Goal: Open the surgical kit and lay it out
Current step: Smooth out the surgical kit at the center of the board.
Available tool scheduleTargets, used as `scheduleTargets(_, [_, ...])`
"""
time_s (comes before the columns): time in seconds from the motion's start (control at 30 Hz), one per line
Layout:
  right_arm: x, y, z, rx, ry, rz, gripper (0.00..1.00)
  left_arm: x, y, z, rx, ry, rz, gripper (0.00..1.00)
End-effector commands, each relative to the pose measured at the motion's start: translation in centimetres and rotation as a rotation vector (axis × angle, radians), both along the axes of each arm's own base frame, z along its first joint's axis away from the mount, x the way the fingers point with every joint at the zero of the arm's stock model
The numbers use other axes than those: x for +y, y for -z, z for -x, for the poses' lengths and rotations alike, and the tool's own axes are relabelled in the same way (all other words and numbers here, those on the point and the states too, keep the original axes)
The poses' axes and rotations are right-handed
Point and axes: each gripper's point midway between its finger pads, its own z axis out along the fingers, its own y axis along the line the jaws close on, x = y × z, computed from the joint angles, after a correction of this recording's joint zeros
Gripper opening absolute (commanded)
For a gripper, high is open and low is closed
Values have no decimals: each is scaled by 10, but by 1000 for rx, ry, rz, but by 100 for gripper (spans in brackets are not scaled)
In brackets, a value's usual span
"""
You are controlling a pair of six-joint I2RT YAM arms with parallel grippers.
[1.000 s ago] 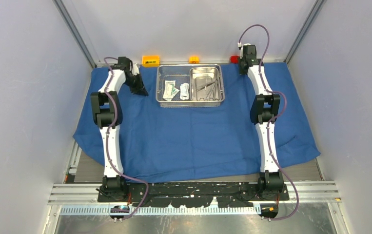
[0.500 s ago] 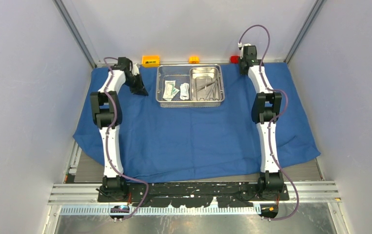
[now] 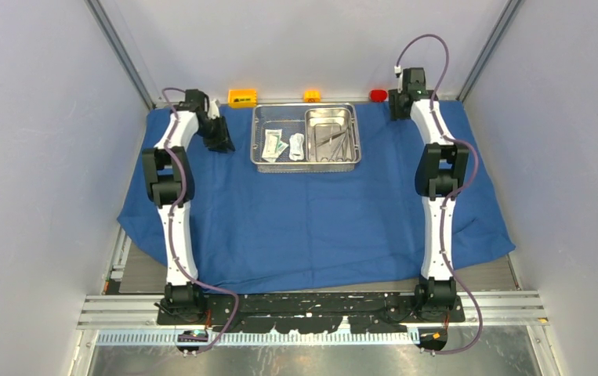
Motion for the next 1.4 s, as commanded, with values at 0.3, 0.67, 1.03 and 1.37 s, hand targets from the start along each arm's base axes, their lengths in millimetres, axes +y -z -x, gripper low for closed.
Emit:
scheduleTargets(0.3, [14,-125,100,-61,-80,-98,80,73,-76,37,-175,72,-308,71])
scheduleTargets(0.67, [-30,-59,221,162,-86,-116,77,118,-41,144,-87,160,-412,76])
scheduleTargets(1.03, [-74,23,265,344,-25,-87,70,162,-4,193,36,150,-463,74])
scheduleTargets(1.37, [-91,58,326,497,-29,-19,68,196,25,246,168,170,-617,72])
